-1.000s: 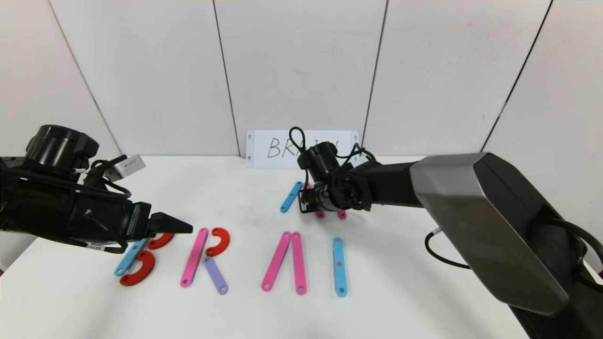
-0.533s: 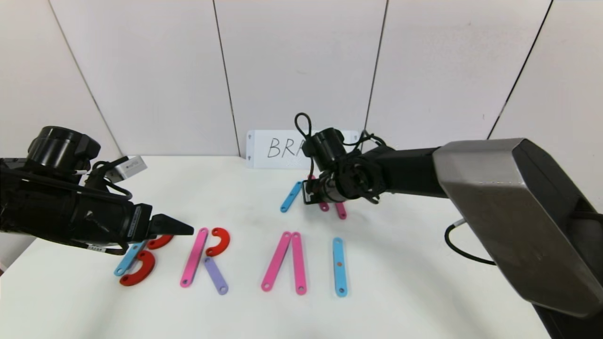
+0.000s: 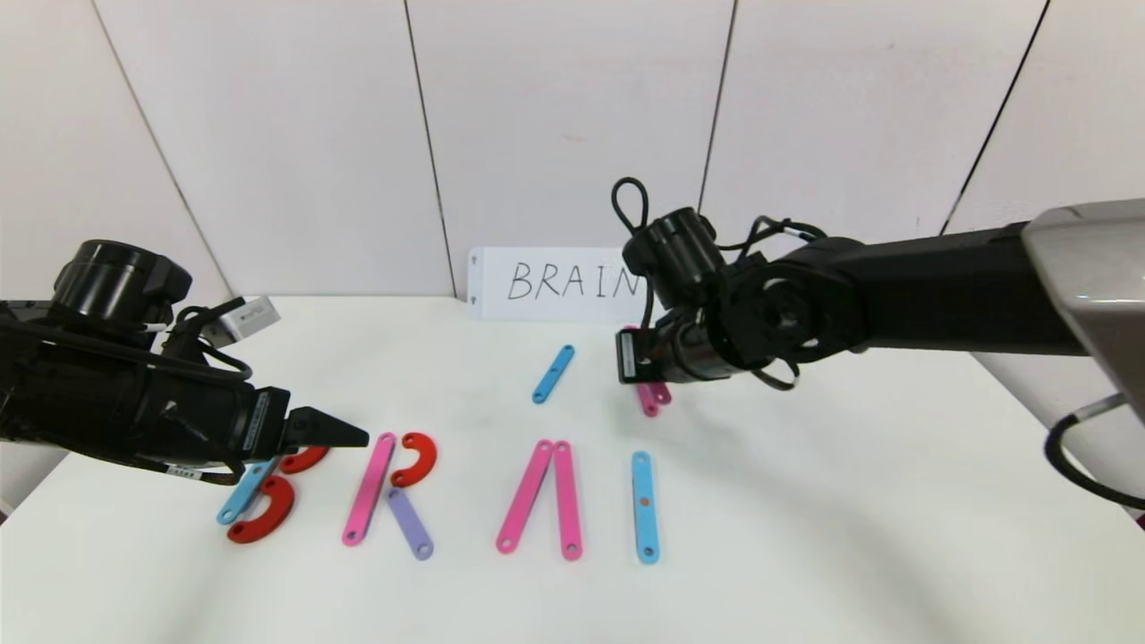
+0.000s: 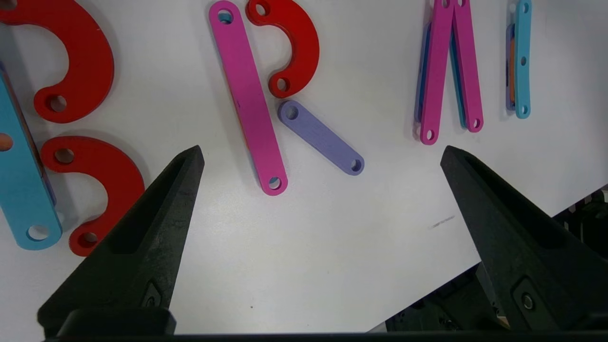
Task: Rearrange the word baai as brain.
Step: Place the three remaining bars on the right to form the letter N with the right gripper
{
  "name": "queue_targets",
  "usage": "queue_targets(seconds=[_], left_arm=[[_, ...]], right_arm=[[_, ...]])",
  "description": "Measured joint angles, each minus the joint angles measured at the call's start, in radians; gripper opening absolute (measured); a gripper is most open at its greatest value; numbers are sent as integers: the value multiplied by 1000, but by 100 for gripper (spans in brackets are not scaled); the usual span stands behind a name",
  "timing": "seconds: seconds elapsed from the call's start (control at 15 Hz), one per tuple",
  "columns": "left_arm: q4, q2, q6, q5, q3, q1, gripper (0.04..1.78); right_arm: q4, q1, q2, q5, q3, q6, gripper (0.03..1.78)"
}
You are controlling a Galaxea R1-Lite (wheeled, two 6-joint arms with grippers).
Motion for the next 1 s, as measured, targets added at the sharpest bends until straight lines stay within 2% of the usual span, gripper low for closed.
queue_targets(seconds=[0.27, 0.53, 0.87, 1.0], left_arm=[[0, 1, 0, 0, 3, -1, 174], [-1, 4, 0, 1, 5, -6, 174], [-8, 10, -1, 2, 6, -7, 174], [-8, 10, -1, 2, 7, -7, 174]], right_arm=[[-8, 8, -130, -29, 234, 74, 30], [-24, 6, -202, -26, 366, 107, 30], [-227, 11, -197, -16, 512, 100, 30], [-239, 12, -181, -21, 535, 103, 30]])
